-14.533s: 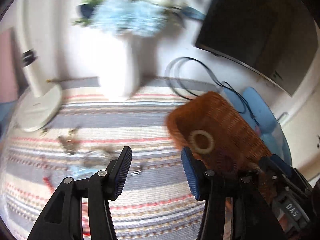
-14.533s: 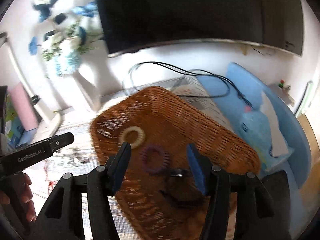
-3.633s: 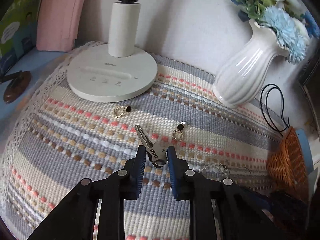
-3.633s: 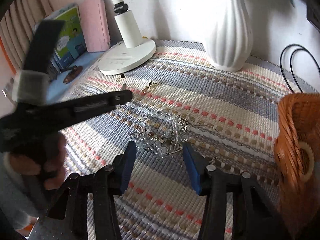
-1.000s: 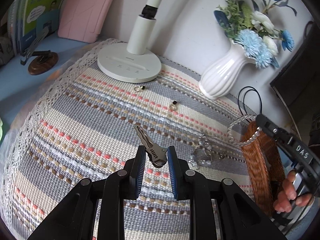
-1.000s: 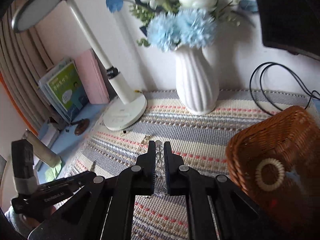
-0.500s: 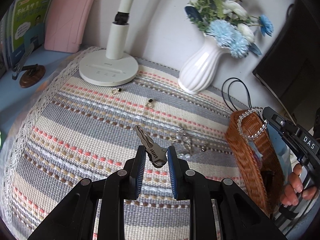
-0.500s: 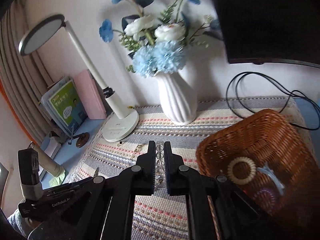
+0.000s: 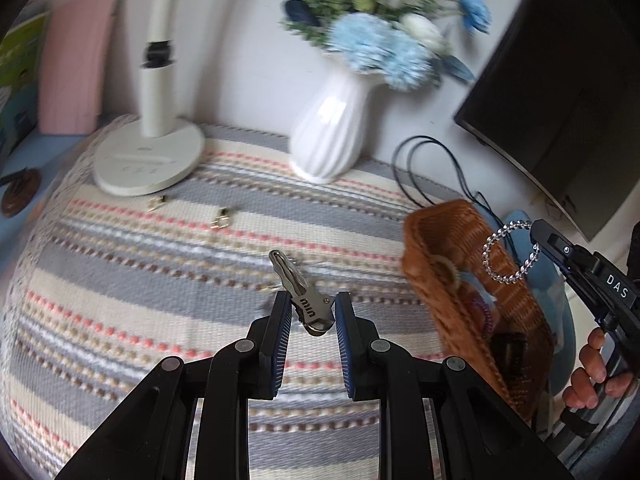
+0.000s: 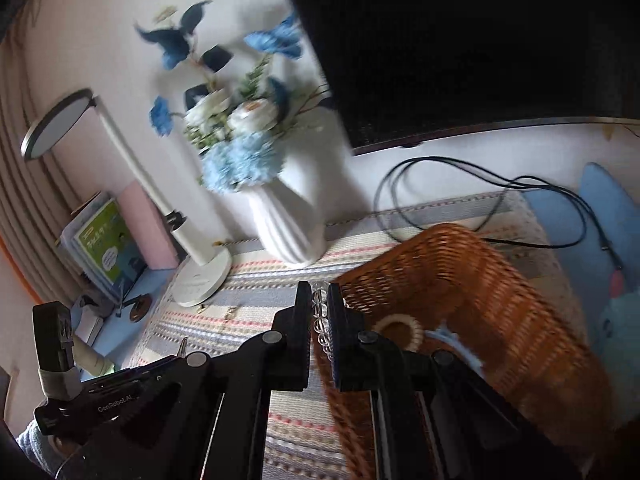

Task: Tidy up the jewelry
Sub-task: 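Carry the silver key into the basket with left tool and open it, then lower the bead bracelet into the basket and open right tool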

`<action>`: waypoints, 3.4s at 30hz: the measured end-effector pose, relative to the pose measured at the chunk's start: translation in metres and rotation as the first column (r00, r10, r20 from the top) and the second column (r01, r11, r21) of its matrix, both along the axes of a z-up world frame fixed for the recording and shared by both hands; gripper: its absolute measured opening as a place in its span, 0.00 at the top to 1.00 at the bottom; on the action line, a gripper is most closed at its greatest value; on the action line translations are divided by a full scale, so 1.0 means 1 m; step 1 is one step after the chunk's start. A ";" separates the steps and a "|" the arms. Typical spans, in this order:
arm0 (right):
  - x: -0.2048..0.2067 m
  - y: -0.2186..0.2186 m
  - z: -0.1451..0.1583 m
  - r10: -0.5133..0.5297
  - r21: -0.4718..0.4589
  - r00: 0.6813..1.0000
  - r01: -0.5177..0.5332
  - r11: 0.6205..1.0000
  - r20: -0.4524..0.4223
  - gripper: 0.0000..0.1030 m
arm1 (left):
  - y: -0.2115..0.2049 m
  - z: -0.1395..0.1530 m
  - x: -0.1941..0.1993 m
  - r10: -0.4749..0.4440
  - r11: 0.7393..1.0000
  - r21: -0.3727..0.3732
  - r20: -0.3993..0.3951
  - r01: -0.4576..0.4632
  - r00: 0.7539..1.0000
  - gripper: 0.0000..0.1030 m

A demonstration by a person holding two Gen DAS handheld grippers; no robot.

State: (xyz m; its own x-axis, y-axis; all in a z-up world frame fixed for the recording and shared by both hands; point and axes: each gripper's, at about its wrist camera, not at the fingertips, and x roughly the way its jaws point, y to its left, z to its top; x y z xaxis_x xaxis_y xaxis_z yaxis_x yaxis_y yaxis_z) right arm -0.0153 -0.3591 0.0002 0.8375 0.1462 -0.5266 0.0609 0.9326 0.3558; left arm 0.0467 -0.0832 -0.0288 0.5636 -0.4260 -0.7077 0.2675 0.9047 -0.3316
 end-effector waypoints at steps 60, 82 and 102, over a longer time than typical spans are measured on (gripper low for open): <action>-0.055 -0.095 -0.047 -0.246 0.040 0.958 0.254 0.966 -0.149 0.91 | -0.220 -0.023 -0.001 -0.496 0.856 0.128 -0.067 0.501 0.866 0.78; -0.046 -0.091 -0.057 -0.223 0.035 0.957 0.234 0.972 -0.187 0.91 | -0.216 -0.028 0.003 -0.488 0.857 0.146 -0.084 0.495 0.869 0.78; -0.042 -0.089 -0.065 -0.219 0.035 0.952 0.231 0.972 -0.216 0.91 | -0.216 -0.032 0.007 -0.489 0.854 0.149 -0.101 0.499 0.867 0.77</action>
